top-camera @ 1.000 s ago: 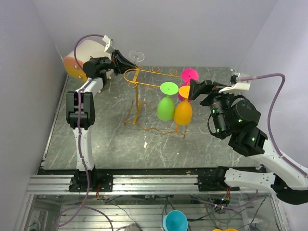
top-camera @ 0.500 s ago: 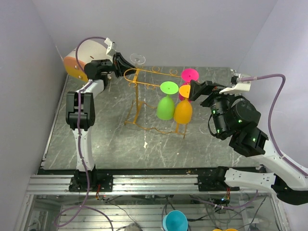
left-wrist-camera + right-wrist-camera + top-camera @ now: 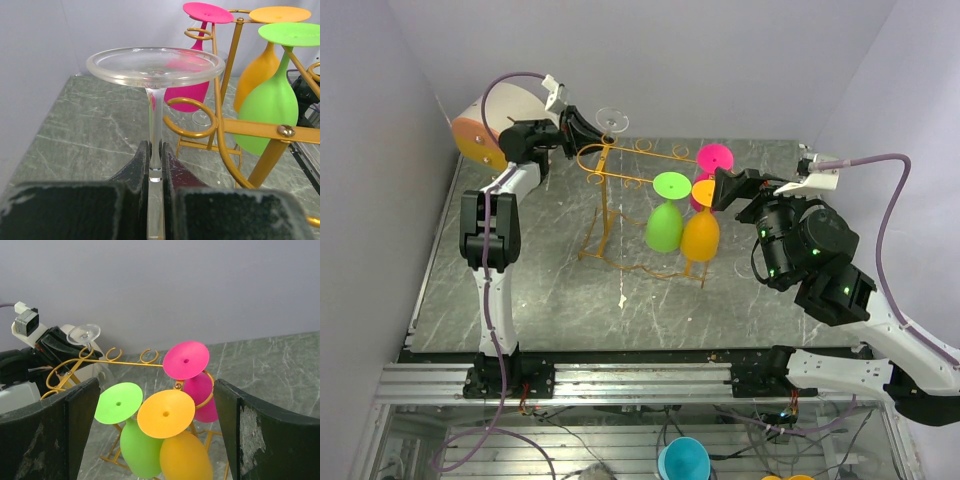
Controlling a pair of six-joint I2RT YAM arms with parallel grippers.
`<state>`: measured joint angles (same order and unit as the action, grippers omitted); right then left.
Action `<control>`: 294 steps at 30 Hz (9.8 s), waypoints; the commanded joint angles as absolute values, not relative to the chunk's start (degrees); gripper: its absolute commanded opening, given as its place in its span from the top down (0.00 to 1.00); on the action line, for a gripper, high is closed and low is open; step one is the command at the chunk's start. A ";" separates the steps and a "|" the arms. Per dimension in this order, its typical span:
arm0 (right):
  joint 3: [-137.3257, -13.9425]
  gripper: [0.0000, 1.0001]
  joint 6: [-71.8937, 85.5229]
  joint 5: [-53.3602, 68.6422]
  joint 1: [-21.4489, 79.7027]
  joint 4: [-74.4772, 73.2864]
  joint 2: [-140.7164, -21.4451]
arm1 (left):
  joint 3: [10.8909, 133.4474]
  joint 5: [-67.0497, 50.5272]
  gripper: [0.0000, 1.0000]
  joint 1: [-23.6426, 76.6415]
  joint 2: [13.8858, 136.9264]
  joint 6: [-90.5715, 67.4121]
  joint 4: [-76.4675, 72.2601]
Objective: Place the wine glass upside down on the wine glass rack
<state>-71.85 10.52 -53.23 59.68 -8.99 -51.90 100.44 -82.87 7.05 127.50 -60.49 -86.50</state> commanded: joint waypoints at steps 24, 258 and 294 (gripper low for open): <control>-70.36 0.05 10.38 -55.05 59.64 -9.16 -51.90 | 95.32 -84.00 0.93 8.09 121.73 -54.38 -99.14; -78.65 1.00 -21.65 -38.93 64.68 67.32 -93.30 | 101.46 -36.64 0.21 8.79 84.35 -60.35 5.72; -75.18 0.63 -16.50 -32.36 65.12 55.09 -92.72 | 103.19 -50.51 0.93 8.85 83.17 -55.81 -1.90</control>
<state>-77.97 -18.92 -36.21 64.51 59.99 -94.61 97.21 -40.86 7.66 85.25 -70.52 -4.08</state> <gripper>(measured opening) 0.266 0.320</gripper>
